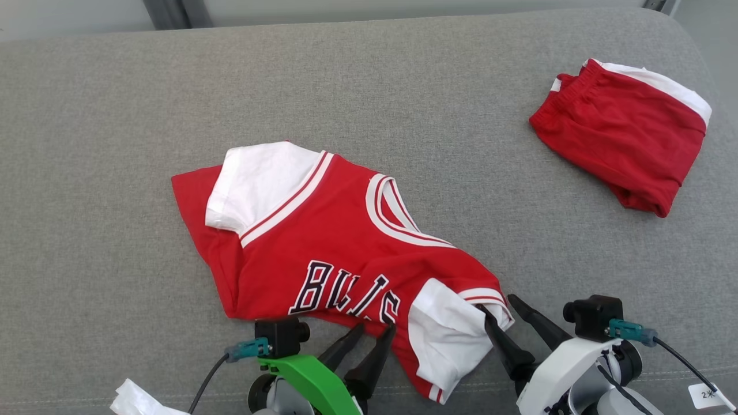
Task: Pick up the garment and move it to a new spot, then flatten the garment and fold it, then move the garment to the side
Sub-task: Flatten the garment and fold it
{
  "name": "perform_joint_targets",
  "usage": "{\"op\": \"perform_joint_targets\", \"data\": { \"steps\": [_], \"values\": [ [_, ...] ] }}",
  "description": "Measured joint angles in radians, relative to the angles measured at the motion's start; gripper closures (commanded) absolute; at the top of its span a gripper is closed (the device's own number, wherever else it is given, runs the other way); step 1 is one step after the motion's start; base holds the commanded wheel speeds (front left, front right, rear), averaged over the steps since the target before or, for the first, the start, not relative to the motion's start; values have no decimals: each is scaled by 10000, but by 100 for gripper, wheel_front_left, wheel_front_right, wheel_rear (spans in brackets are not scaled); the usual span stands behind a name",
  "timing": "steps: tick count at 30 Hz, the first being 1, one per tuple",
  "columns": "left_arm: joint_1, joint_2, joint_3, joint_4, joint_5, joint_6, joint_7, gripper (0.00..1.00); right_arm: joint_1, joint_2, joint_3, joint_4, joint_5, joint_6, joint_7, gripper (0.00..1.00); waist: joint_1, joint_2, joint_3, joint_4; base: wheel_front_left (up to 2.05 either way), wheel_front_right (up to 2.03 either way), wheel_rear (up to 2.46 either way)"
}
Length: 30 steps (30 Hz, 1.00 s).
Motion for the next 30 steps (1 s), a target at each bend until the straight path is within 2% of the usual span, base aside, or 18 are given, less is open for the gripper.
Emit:
{"op": "perform_joint_targets", "data": {
  "steps": [12, 13, 14, 15, 19, 23, 30],
  "values": [
    [0, -17, 81, -48, -67, 0, -148, 0, 244, 238, -173, 270, 746, -86, 426, 0, 0, 0, 124, 272, 0, 0, 0],
    [0, -17, 81, -56, -81, 0, -146, 0, 244, 299, -155, 286, 844, -17, 504, 27, 0, 0, 130, 289, 0, 0, 0],
    [-1, -19, 69, -58, -81, 0, -146, 0, 248, 366, -161, 286, 986, 21, 546, 60, 0, 0, 137, 316, 0, 0, 0],
    [-1, -29, 75, -58, -81, 0, -146, 0, 247, 424, -165, 282, 1103, 94, 585, 100, 0, 0, 143, 347, 0, 0, 0],
    [-3, -38, 217, -38, -92, 0, -238, 0, 204, 696, -224, -17, 1791, 385, 754, 100, 0, 0, 112, 465, 0, 0, 0],
    [-7, -42, 330, -38, -384, 0, -399, 0, -276, 848, -466, -1041, 2545, 604, 989, 100, 0, 0, 13, 544, 0, 0, 0],
    [-29, -58, 303, -40, -533, 0, -504, 0, -2155, 487, -497, -3185, 3089, 704, 2224, 100, 0, 0, -234, 824, 0, 0, 0]
  ]
}}
